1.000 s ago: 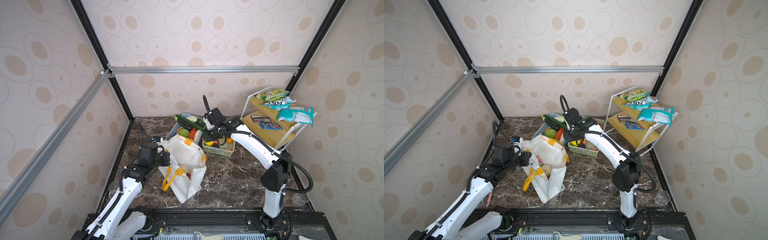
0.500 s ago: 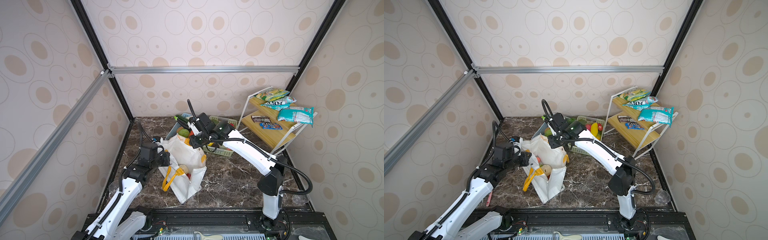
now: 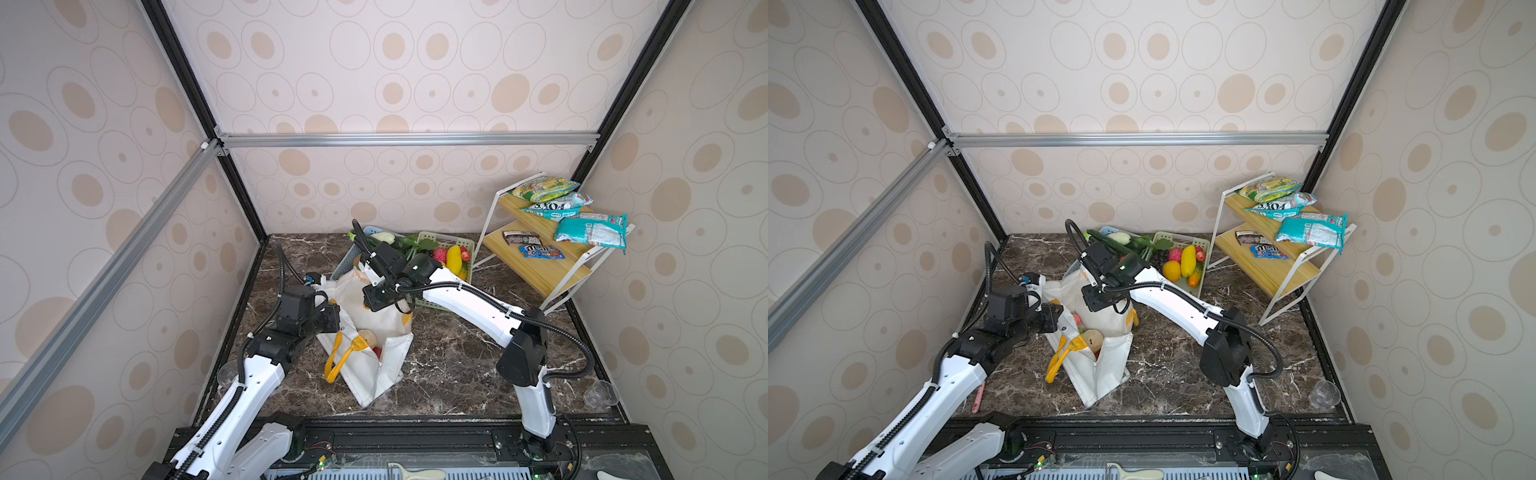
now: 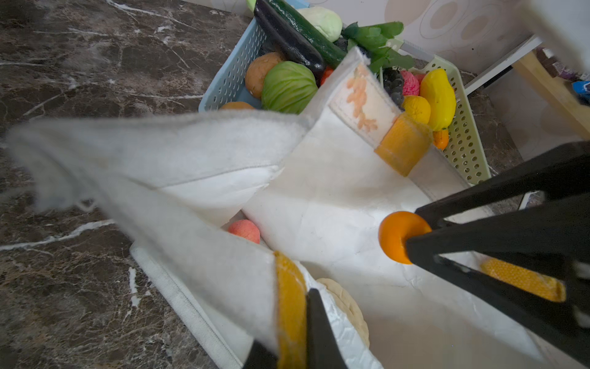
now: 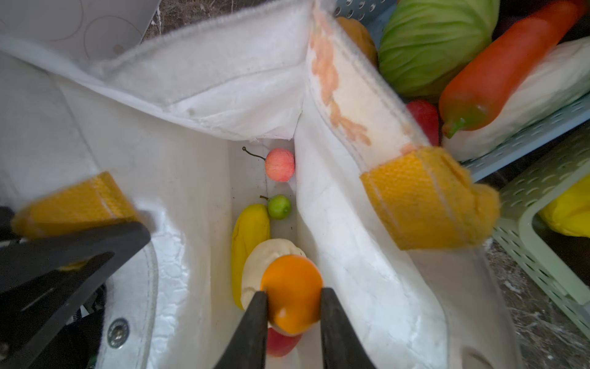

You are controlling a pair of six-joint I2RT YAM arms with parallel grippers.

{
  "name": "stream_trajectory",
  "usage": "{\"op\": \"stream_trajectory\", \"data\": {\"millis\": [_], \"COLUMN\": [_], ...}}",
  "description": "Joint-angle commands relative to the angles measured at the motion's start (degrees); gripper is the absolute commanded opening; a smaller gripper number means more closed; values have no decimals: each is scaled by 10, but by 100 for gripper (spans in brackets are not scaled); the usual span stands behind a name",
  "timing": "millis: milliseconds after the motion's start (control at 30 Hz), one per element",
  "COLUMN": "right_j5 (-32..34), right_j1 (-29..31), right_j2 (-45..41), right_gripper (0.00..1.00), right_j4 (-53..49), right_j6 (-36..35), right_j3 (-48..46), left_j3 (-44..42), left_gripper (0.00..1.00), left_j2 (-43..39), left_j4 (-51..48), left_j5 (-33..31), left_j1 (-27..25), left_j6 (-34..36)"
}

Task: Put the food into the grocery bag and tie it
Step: 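Lower the small orange fruit into the bag while the left gripper holds the rim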

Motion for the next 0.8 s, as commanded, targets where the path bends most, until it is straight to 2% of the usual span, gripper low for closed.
{"op": "stream_trajectory", "data": {"millis": [0,567,767], "right_j5": [-9,-2,5], "right_j1": [4,4,5], "right_j2": [18,64,73], "right_gripper": [28,28,35], "right_j4": [3,14,12], "right_j6": [6,14,17], "right_j3": [0,-1,1], "left_j3": [19,19,17], "left_gripper": [0,0,0], "left_j2": [-7,-11,-12], "left_j4": [6,2,2], "left_j5": [-3,-6,-7], "left_j1": [5,5,5], "left_j6": [-8,-6,-6]}}
